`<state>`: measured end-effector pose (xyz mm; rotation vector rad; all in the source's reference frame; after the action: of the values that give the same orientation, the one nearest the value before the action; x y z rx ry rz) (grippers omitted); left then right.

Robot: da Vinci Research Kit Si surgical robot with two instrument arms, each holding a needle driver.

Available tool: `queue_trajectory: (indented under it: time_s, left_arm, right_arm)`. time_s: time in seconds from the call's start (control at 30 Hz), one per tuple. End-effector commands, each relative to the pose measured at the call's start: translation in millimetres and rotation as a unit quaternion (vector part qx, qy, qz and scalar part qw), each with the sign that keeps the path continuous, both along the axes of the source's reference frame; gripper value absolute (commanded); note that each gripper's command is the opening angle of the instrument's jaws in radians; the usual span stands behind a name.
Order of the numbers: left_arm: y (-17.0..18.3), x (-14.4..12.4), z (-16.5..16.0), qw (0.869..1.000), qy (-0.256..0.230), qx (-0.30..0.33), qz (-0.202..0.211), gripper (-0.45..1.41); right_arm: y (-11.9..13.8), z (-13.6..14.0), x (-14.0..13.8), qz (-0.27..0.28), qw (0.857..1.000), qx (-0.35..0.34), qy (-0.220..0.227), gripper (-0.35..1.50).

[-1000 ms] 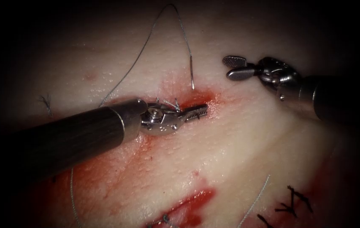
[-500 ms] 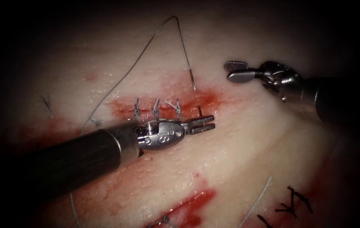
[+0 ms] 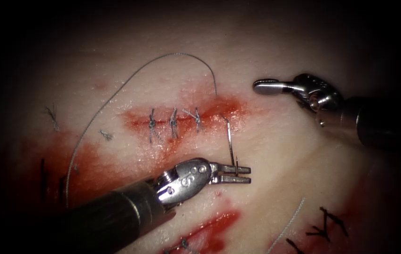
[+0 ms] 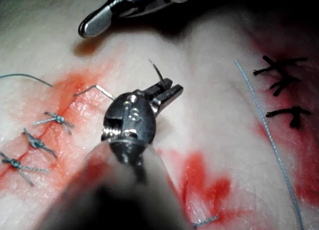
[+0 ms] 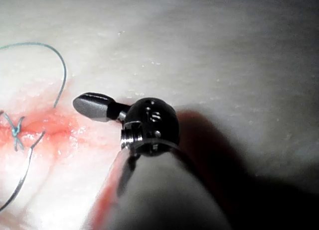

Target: Wound Closure

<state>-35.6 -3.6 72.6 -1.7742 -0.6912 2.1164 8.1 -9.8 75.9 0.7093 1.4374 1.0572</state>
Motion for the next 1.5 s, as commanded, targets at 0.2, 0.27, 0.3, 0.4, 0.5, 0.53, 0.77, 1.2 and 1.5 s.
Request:
queue_trajectory:
  time_s: [0.2, 0.27, 0.3, 0.4, 0.5, 0.53, 0.77, 1.2, 1.5]
  left_arm:
    - [0.8, -0.5, -2.9, 0.997, -0.016, -0.077, 0.006, -0.43]
    - [1.7, -0.4, -3.7, 0.991, -0.006, -0.135, -0.01, -0.42]
    - [2.4, -0.3, -4.2, 0.983, 0.005, -0.181, -0.02, -0.42]
    - [3.9, -0.1, -5.2, 0.962, 0.036, -0.266, -0.04, -0.37]
    - [5.8, 0.2, -6.2, 0.94, 0.058, -0.33, -0.064, -0.42]
    - [6.1, 0.4, -6.5, 0.933, 0.057, -0.347, -0.073, -0.45]
    - [5.9, 0.2, -6.8, 0.896, 0.086, -0.431, -0.062, -0.38]
    - [4.3, -1.1, -1.2, 0.848, 0.163, -0.503, -0.038, -0.28]
    - [4.0, -1.8, -0.8, 0.844, 0.164, -0.509, -0.029, -0.3]
  right_arm:
    - [-0.6, -0.5, 1.3, -0.025, 0.994, 0.094, 0.043, 0.32]
    - [-0.7, -1.0, 1.7, -0.027, 0.991, 0.125, 0.051, 0.81]
    - [-0.7, -1.2, 1.9, -0.025, 0.989, 0.137, 0.052, 0.98]
    - [-0.6, -1.8, 2.5, -0.031, 0.986, 0.151, 0.061, 1.15]
    - [-0.8, -2.7, 3.2, -0.044, 0.984, 0.16, 0.07, 1.28]
    - [-0.8, -2.9, 3.4, -0.047, 0.983, 0.164, 0.074, 1.3]
    - [-0.6, -4.5, 3.6, -0.047, 0.978, 0.183, 0.083, 1.35]
    - [-1.1, -6.8, 4.6, -0.071, 0.971, 0.203, 0.101, 1.36]
    - [-1.1, -7.0, 5.9, -0.067, 0.971, 0.209, 0.091, 1.3]
